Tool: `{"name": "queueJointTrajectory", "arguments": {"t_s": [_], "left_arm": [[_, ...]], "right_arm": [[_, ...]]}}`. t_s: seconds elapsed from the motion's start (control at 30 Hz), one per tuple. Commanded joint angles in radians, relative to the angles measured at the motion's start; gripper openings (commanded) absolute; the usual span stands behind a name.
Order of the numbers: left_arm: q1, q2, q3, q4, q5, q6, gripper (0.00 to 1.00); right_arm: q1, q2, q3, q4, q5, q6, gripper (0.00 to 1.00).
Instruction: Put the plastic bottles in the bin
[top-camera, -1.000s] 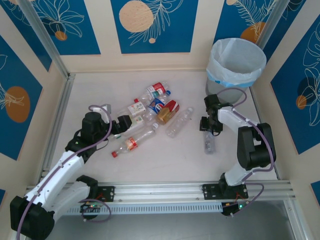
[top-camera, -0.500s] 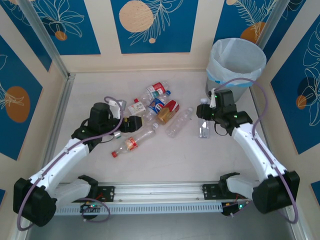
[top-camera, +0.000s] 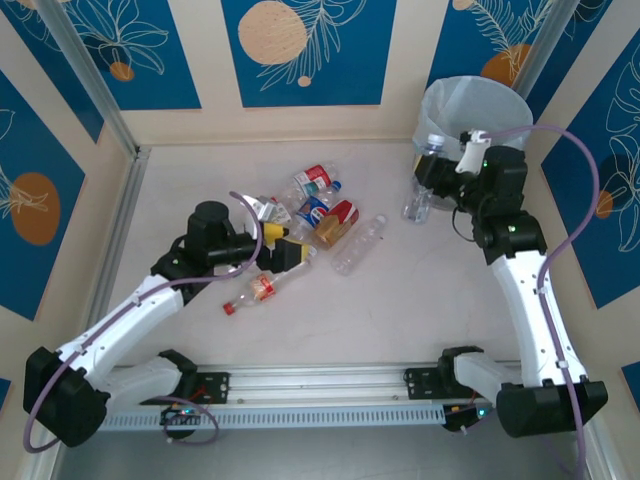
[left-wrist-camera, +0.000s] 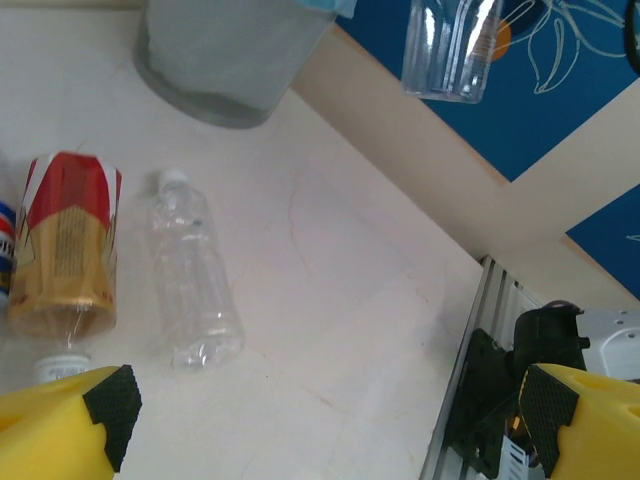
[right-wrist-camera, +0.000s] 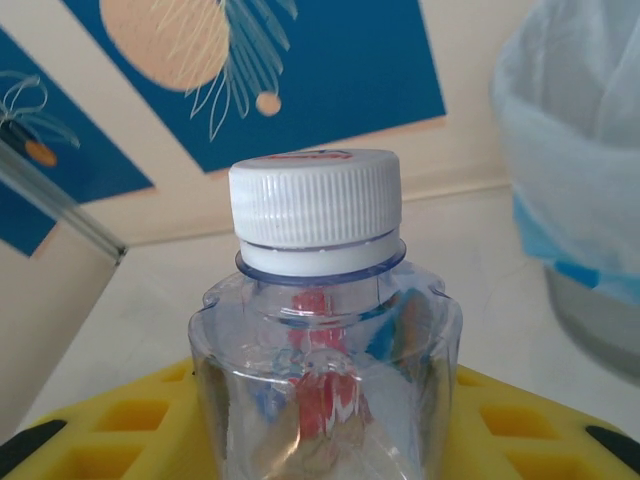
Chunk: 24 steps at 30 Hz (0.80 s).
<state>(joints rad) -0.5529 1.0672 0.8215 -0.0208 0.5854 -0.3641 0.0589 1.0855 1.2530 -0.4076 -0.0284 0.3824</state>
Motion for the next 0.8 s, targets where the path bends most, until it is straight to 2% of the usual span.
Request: {"name": "queueJointTrajectory", "arguments": {"t_s": [0.0, 0.07, 0.17, 0.37, 0.47, 0.63, 0.77], "left_arm": [[-0.013, 0.033, 0.021, 0.072, 0.027, 0.006, 0.99], [-0.013, 0.050, 0.034, 0.081, 0.028, 0.004, 0.99], [-0.015, 0.060, 0.033, 0.119, 0.006, -0.002, 0.99], [-0.017, 0.064, 0.021, 0.139, -0.063, -0.007, 0.99], [-0.018, 0.061, 0.008, 0.136, -0.079, -0.013, 0.99], [-0.018, 0.059, -0.009, 0.131, -0.121, -0.040, 0.99], [-0.017, 0.060, -0.015, 0.129, -0.134, -0.055, 0.99]], "right_arm": [[-0.069, 0.059, 0.069, 0.035, -0.107, 0.040, 0.47], [-0.117, 0.102, 0.116, 0.058, -0.154, 0.057, 0.47], [-0.164, 0.180, 0.217, 0.076, -0.152, 0.076, 0.46], [-0.228, 0.337, 0.382, 0.186, -0.051, 0.157, 0.46], [-0.225, 0.406, 0.440, 0.274, 0.073, 0.151, 0.47], [-0.181, 0.502, 0.428, 0.542, 0.313, 0.012, 0.48], [-0.153, 0.600, 0.476, 0.623, 0.382, -0.155, 0.48]]}}
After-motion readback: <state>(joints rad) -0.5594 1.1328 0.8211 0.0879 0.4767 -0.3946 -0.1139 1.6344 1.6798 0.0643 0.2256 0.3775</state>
